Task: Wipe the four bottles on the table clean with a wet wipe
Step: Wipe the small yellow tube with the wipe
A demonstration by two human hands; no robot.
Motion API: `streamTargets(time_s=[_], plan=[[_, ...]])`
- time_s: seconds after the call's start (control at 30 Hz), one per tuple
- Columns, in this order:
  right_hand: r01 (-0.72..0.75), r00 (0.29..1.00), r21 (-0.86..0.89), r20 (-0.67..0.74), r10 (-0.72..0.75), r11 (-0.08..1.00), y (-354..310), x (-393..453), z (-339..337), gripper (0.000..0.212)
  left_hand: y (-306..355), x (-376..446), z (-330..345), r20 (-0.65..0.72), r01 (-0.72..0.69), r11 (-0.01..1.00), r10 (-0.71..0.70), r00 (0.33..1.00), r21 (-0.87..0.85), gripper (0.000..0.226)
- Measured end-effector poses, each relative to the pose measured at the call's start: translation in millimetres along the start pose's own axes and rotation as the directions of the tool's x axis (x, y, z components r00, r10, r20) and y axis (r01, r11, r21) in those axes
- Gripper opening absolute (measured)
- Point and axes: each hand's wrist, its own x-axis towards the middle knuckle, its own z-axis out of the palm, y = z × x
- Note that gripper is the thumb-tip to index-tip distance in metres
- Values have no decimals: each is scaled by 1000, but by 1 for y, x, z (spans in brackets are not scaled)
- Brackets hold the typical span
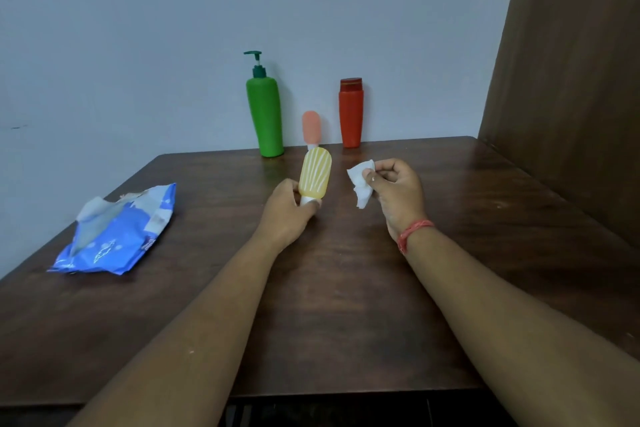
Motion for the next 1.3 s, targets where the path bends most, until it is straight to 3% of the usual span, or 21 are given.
streamTargets(time_s=[0.3,0.43,0.57,0.7,0.83,1.07,1.17,1.3], plan=[[227,972,-293,130,-197,929,-6,-15,15,19,-1,-28,-13,47,-35,991,30,998,127,32],[383,924,-367,141,-357,848,-6,-10,16,12,1,-26,-14,66,-53,994,46,997,101,34],[499,866,-405,213,-451,766,-5,-9,15,25,2,-21,-13,73,-102,993,97,993,56,26],[611,790,-433,382,-479,663,-3,-6,17,33,3,-18,-11,77,-121,991,116,990,62,34],[694,719,-518,533,-446,500,-4,-6,20,23,5,-18,-11,91,-114,991,108,990,64,30],[790,610,-545,648,-457,282,1,-14,28,16,9,-22,-11,89,-131,988,125,988,76,23],[780,617,-579,644,-452,239,0,-15,29,14,11,-23,-11,73,-135,988,129,989,81,23],[653,741,-711,530,-413,261,-6,-7,18,19,14,-24,-8,9,-154,979,154,988,137,33]])
